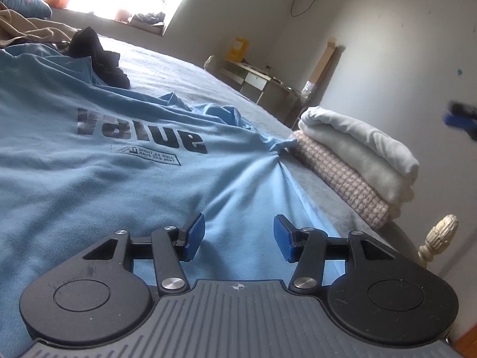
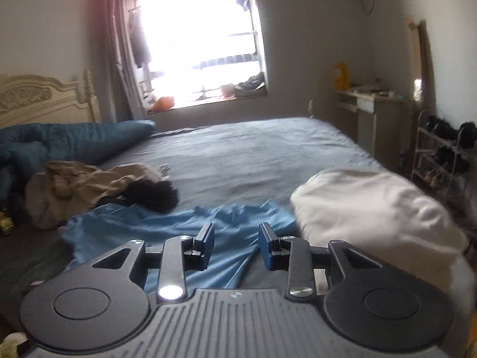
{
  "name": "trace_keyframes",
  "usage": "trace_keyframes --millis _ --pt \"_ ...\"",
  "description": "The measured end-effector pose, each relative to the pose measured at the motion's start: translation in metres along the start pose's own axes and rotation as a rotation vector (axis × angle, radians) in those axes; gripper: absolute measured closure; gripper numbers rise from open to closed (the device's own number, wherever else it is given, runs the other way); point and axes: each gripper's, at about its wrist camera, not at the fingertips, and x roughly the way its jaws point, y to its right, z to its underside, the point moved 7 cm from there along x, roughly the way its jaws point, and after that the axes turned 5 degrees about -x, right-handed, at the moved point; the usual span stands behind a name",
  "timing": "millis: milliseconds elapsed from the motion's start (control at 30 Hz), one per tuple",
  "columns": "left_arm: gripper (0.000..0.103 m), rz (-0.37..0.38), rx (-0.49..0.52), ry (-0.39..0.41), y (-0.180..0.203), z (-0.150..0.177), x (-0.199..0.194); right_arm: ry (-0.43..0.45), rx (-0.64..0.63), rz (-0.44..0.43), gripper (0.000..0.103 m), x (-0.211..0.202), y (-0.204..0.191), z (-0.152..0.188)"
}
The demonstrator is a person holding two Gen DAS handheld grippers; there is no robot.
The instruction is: Fold clothes
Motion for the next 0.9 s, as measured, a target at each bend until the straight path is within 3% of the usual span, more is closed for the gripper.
trace_keyframes --millis 100,333,467,533,567,767,900 --pt "0.052 -0.016 0.024 -0.007 0.007 0.006 -0.004 -0.107 0.014 -0.121 0.068 -0.006 -0.029 0.055" --pt "0.052 -0.085 0.075 -0.039 0.012 0.026 -0.007 -0.258 -0.009 -0.141 0.068 0.056 -0.08 0.17" --pt "0.052 -0.12 0.115 -0.039 0.014 0.03 -0.007 -0.274 -0.019 -0.144 0.069 0.068 -0.088 0.193" --pt "0.052 -0.132 0.125 -0.042 0.014 0.031 -0.006 -0.282 -0.024 -0.146 0.082 0.074 -0.091 0.204" --pt "0.052 -0.137 0.129 -0.043 0.014 0.031 -0.005 -0.259 -0.004 -0.132 0.094 0.066 -0.085 0.203" --pt "0.052 -0.149 0.164 -0.051 0.014 0.032 -0.003 -0.132 0.143 -0.032 0.095 0.014 -0.04 0.201" --pt "0.052 -0.152 0.2 -0.059 0.015 0.033 -0.003 -0.146 0.308 -0.002 0.095 0.006 -0.004 0.229"
